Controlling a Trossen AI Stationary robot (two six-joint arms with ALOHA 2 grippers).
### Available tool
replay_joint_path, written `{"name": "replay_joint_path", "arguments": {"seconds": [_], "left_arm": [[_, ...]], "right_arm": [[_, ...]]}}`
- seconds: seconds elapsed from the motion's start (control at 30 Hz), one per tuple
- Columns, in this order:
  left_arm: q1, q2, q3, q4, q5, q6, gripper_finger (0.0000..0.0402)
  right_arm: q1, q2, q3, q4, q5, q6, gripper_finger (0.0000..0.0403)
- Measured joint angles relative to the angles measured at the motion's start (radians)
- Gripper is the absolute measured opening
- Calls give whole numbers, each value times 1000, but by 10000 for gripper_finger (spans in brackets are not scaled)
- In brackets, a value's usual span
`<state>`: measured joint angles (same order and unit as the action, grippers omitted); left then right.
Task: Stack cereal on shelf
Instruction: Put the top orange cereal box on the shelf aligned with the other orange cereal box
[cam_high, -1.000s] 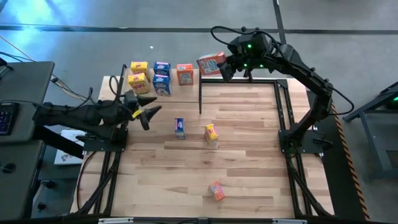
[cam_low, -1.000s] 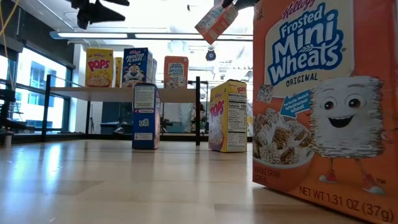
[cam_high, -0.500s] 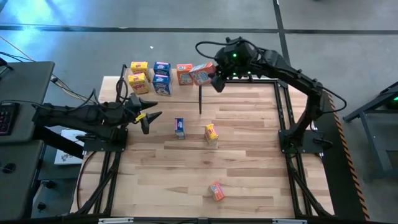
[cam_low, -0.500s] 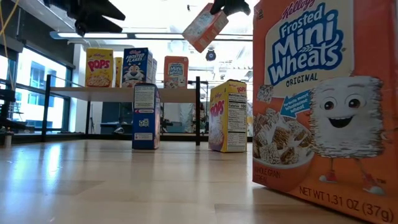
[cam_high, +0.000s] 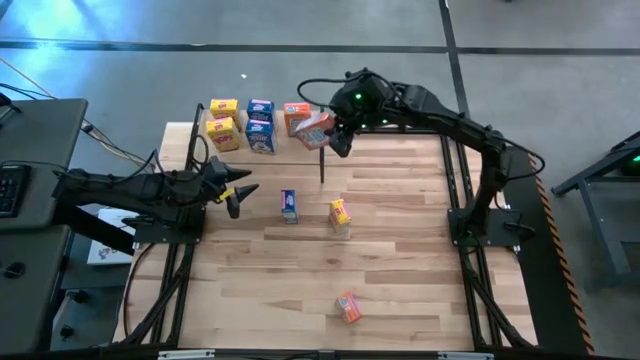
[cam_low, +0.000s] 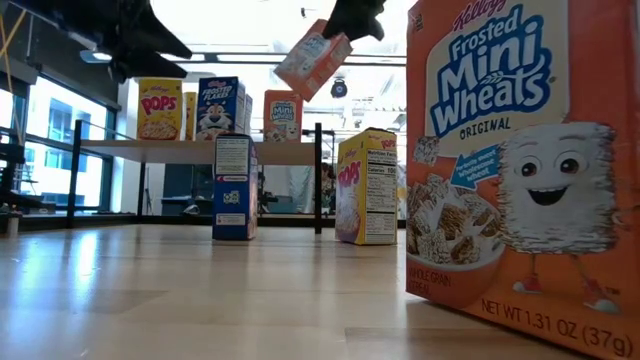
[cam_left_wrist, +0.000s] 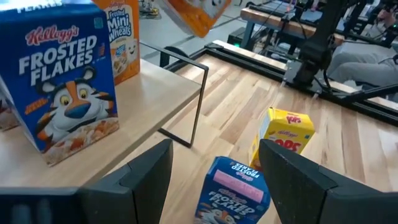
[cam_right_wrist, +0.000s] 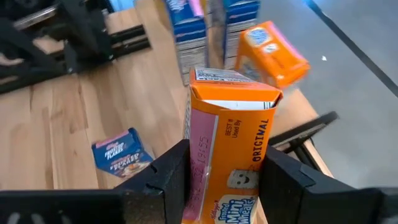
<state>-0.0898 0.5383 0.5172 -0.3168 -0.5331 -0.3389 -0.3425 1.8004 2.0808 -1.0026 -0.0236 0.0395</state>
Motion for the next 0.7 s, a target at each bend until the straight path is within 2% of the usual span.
{"name": "replay_joint_path", "arguments": {"seconds": [0.7], "left_arm": [[0,-2,-32,30,0,-4,229]], "right_arm": [[20,122,0,37,-7,-464,154]]}}
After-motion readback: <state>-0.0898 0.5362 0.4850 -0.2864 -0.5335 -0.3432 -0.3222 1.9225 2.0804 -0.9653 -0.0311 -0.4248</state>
